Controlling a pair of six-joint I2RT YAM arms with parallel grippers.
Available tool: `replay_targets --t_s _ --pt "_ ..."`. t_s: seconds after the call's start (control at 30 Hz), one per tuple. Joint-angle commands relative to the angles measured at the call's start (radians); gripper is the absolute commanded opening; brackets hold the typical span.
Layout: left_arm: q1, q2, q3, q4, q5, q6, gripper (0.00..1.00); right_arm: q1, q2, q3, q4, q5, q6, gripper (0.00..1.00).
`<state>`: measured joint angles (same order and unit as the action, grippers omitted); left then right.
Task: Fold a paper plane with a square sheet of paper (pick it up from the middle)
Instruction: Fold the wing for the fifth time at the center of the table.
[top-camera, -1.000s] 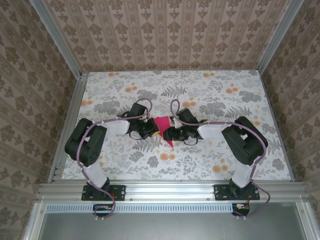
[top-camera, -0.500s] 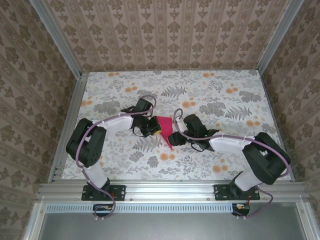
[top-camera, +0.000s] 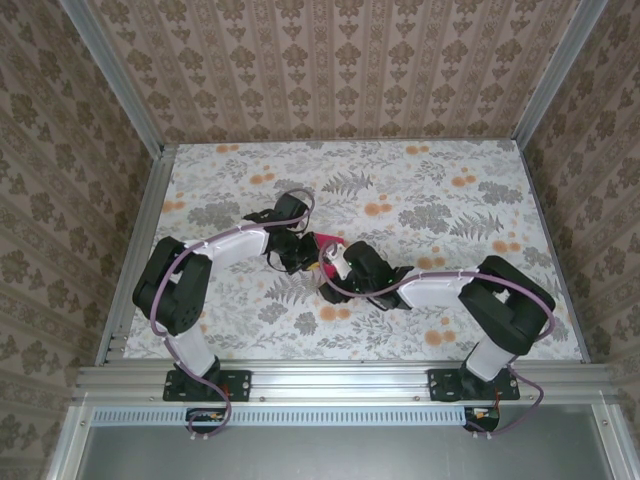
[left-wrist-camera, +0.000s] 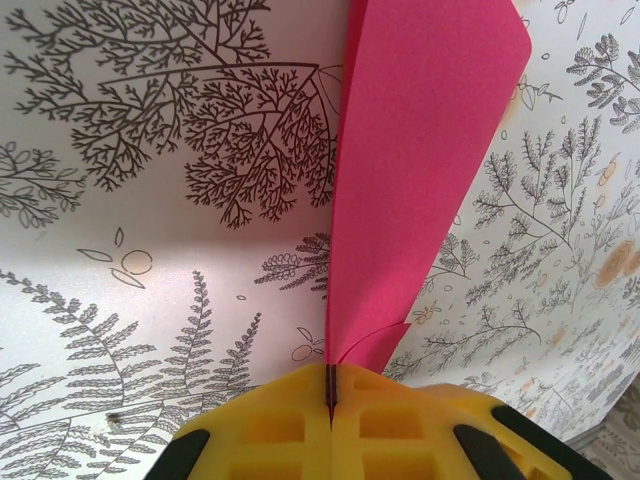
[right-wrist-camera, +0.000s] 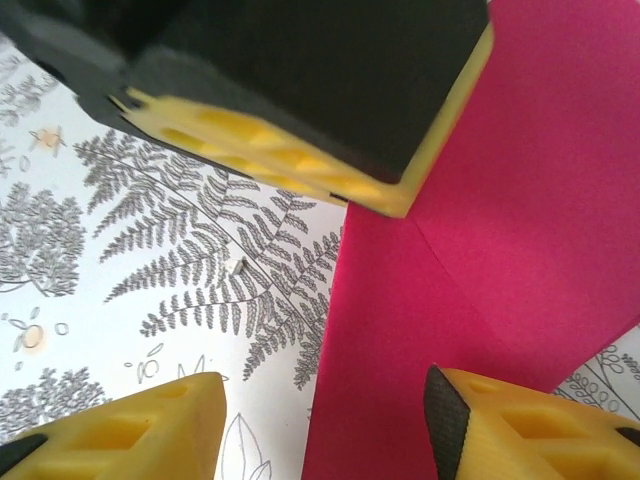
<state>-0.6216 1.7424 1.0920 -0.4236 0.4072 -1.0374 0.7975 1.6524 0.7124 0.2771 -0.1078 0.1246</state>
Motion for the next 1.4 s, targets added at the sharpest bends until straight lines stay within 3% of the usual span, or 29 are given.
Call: replay_targets --t_s 0.0,0.1,0.27,0.5,0.97,1.23,1.37 --pt "-0.006 0.001 0.017 -0.017 0.001 -0.030 0.03 0.004 0.034 0.030 0.049 0.057 -0.015 0.58" --pt "-0.006 -0.003 0.013 -0.012 0.004 -0.039 0.03 0.005 0.057 0.032 0.065 0.068 -0.010 0.56" --pt "-0.004 -0.008 0.008 -0.009 0.001 -0.042 0.07 0.004 0.055 0.011 0.088 0.046 -0.015 0.38" --pt "0.017 -0.021 -0.007 -0.020 -0.012 -0.025 0.20 0.005 0.043 -0.019 0.112 0.012 -0.022 0.24" --pt "0.046 -0.028 -0.026 -0.023 0.004 0.019 0.26 -0.035 0.056 -0.031 0.156 -0.116 0.024 0.19" --pt "0.063 -0.130 -0.059 0.060 -0.024 0.037 0.64 -0.111 0.087 -0.060 0.228 -0.256 0.170 0.14" --pt "0.075 -0.186 -0.123 0.138 -0.026 0.042 0.74 -0.138 0.123 -0.068 0.275 -0.327 0.253 0.14"
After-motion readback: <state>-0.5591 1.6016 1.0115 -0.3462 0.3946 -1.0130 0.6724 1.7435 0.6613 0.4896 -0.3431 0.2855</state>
